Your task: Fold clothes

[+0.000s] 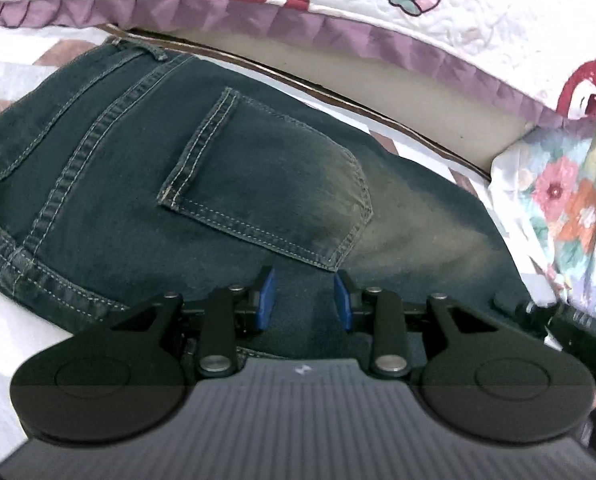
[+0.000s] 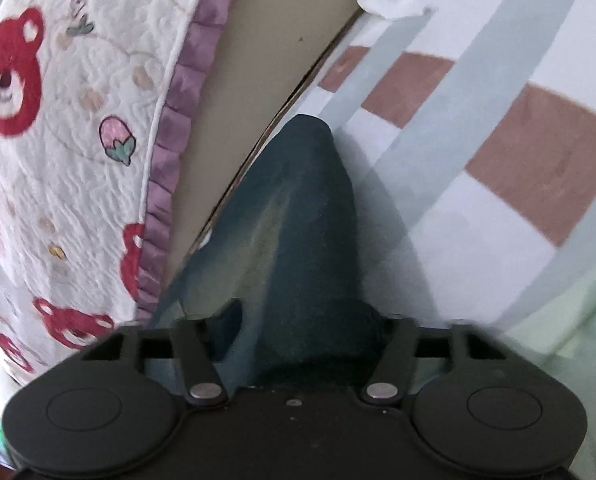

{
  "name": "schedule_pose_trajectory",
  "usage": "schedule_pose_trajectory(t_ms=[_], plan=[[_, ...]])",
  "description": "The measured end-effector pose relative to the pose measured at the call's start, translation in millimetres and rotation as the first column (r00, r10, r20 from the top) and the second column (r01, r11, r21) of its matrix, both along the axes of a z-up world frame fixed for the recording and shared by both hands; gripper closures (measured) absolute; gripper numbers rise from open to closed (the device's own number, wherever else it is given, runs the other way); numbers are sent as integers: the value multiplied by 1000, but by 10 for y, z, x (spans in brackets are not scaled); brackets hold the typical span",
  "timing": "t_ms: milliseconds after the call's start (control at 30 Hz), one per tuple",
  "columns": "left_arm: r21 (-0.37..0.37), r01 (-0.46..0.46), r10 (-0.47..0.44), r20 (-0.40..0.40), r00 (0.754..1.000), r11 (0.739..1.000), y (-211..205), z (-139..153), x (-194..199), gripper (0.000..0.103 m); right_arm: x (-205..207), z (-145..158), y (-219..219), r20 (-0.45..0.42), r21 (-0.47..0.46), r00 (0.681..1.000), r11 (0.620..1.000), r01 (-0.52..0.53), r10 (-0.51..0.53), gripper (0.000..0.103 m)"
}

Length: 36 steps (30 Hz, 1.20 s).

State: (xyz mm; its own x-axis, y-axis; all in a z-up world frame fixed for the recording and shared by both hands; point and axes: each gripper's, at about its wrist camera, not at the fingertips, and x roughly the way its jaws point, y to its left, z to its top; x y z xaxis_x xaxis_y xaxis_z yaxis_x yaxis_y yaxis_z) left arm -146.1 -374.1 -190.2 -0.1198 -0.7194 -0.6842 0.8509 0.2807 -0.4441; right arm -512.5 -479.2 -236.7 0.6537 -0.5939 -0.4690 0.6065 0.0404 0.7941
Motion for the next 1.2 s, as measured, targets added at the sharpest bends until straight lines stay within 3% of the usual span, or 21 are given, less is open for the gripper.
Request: schedule_pose_trajectory(t_ms=[67, 167, 267, 400, 433, 500, 567, 667, 733, 767, 800, 967, 1100, 1200], plan=[[-3, 12, -12, 25, 1000, 1000, 14, 12, -27, 72, -30, 134, 89, -32, -68, 999, 997, -20, 18, 82], [-3, 33, -33, 82, 996, 999, 60, 40, -104, 72, 58, 515, 164, -221, -231, 974, 968, -100, 48, 84], [14, 64, -66, 153, 986, 998, 68, 76, -195, 72, 175, 493, 119, -313, -216, 948, 968, -126, 54, 81], [67, 107, -120, 248, 961, 992, 15, 168, -325, 74, 40, 249, 63, -166, -101, 986, 994, -45, 28, 69], [81, 118, -135, 269, 954, 990, 10, 218, -355, 79, 66, 241, 60, -165, -101, 986, 993, -54, 37, 65], [96, 162, -185, 326, 927, 982, 38, 341, -412, 83, 117, 224, 54, -164, -102, 985, 992, -73, 56, 47], [107, 204, -230, 402, 886, 973, 91, 423, -462, 83, 168, 207, 48, -162, -103, 984, 990, -91, 74, 42], [126, 244, -274, 407, 871, 962, 140, 337, -397, 81, 244, 182, 39, -160, -105, 982, 987, -119, 102, 39], [113, 253, -277, 390, 878, 961, 164, 279, -338, 81, 295, 165, 33, -159, -106, 980, 985, -138, 120, 53], [104, 256, -276, 384, 881, 961, 161, 271, -321, 81, 321, 156, 30, -158, -107, 979, 983, -147, 129, 82], [108, 261, -282, 391, 876, 959, 148, 283, -329, 80, 343, 166, 27, -162, -113, 977, 981, -160, 140, 84], [88, 332, -337, 425, 840, 939, 120, 401, -465, 75, 239, 808, -5, -151, -259, 977, 947, -187, 152, 89], [99, 341, -352, 383, 854, 935, 51, 501, -688, 76, 294, 1120, 78, -259, -380, 959, 901, -209, 113, 89], [91, 383, -392, 304, 868, 919, -63, 468, -893, 76, 102, 1170, 88, -247, -361, 967, 919, -158, 69, 89]])
